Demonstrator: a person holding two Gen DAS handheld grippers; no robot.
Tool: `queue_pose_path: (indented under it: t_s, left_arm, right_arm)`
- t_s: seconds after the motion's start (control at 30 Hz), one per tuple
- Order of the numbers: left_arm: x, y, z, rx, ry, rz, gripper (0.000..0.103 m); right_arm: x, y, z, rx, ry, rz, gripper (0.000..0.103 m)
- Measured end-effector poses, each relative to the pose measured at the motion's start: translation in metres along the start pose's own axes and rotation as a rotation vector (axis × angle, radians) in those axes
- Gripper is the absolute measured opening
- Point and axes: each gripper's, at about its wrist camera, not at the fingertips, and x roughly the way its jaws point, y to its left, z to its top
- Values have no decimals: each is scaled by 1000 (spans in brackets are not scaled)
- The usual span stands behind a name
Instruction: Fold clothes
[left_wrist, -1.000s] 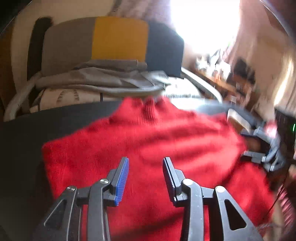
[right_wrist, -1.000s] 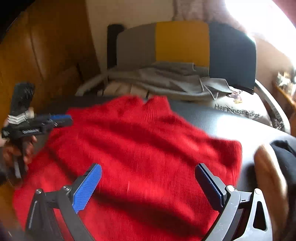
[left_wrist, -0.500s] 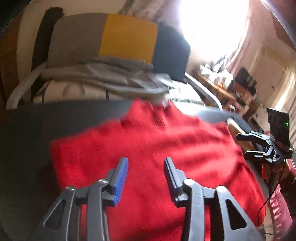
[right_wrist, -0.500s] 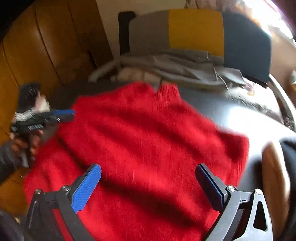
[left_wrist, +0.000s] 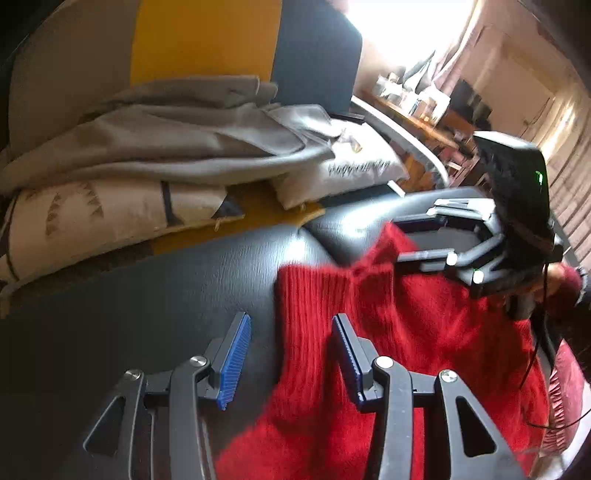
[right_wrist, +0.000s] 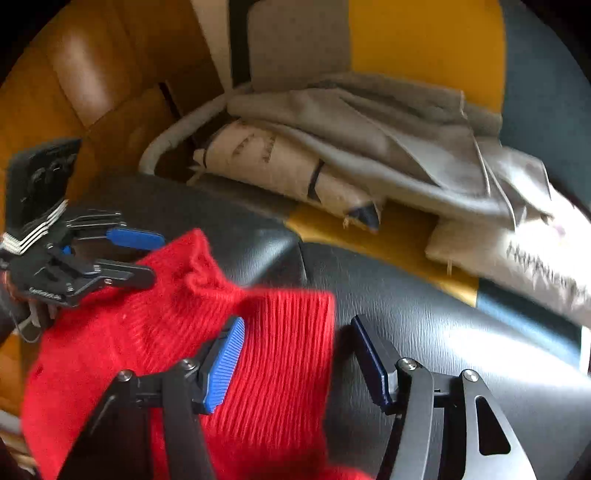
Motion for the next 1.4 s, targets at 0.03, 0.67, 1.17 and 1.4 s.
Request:
queue_pose_path:
  t_s: [0.03, 0.67, 1.17, 1.4]
  left_arm:
    - [2, 0, 3, -7, 5, -4, 44]
    - [-114, -83, -89, -26, -206, -101, 5]
    - [-135, -70, -130, -250, -279, -25, 22]
    - [-79, -92, -81, -174, -202, 27, 23]
  right_arm:
    - [3, -1, 2, -10, 0, 7, 60]
    - [-126, 72, -86, 74, -190, 110, 14]
    - [-135, 92, -134, 97, -187, 20, 23]
    - [-87, 95, -81, 99, -135, -49, 23]
